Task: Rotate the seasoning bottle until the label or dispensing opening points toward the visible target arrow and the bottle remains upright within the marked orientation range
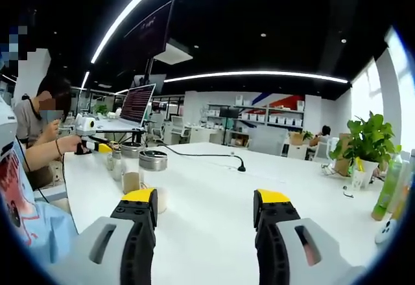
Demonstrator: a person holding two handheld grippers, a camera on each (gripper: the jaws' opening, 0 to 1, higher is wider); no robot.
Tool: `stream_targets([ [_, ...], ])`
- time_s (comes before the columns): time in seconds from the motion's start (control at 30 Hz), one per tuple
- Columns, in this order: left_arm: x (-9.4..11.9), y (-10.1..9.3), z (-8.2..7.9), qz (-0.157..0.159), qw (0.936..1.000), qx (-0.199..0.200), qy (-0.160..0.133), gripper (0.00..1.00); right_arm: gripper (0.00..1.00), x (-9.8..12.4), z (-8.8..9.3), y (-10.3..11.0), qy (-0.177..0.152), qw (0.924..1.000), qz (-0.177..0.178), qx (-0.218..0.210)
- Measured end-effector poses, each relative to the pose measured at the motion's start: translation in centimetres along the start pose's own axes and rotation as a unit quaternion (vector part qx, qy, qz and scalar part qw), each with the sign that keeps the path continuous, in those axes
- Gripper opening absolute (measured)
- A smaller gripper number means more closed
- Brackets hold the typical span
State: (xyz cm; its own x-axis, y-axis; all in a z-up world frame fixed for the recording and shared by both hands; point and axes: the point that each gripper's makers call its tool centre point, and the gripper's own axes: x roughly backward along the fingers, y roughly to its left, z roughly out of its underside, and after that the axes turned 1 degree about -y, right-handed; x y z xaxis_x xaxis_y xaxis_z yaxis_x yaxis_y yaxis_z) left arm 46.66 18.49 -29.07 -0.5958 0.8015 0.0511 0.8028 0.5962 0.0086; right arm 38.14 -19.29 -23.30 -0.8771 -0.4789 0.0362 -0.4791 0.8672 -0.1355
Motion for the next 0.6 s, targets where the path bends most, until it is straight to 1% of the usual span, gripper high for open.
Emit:
stream_targets([
  [0.03,0.0,0.0,0.2,-0.003,1.0,-0.007,0.004,0.57,0.61,-0.1,0.0,0.0,0.0,1.0,-0.001,0.0],
  [0.07,0.0,0.1,0.2,-0.007,0.9999,-0.01,0.005,0.61,0.61,-0.1,0.0,0.1,0.0,1.0,-0.003,-0.001],
  [0.1,0.1,0.1,0.2,-0.01,0.9999,-0.011,0.004,0.62,0.61,-0.2,0.0,0.2,-0.001,1.0,-0.004,-0.001],
  [0.17,0.4,0.0,-0.5,-0.016,0.9998,-0.009,-0.01,0.58,0.61,-0.3,0.0,0.2,-0.001,1.0,-0.007,-0.003],
  [0.3,0.8,-0.5,-1.0,-0.023,0.9995,-0.012,-0.017,0.61,0.61,-0.3,0.1,0.3,-0.001,1.0,-0.006,-0.006],
  [0.43,1.0,-0.9,-0.7,-0.039,0.999,-0.001,-0.021,0.6,0.62,-0.2,0.1,0.0,-0.006,1.0,0.002,-0.007],
  [0.47,1.1,-0.8,-0.1,-0.054,0.9984,0.015,-0.007,0.6,0.62,-0.2,0.2,0.0,-0.005,0.9999,0.002,-0.009],
  [0.5,1.1,-0.8,0.2,-0.06,0.998,0.021,-0.002,0.61,0.62,-0.2,0.2,0.0,-0.005,0.9999,0.002,-0.009],
  [0.57,1.2,-1.1,-0.2,-0.064,0.9976,0.019,-0.02,0.61,0.62,-0.2,0.4,0.0,-0.003,1.0,0.001,-0.009],
  [0.6,1.3,-1.1,-0.2,-0.07,0.9971,0.02,-0.022,0.61,0.62,-0.2,0.5,0.0,-0.003,0.9999,0.0,-0.01],
])
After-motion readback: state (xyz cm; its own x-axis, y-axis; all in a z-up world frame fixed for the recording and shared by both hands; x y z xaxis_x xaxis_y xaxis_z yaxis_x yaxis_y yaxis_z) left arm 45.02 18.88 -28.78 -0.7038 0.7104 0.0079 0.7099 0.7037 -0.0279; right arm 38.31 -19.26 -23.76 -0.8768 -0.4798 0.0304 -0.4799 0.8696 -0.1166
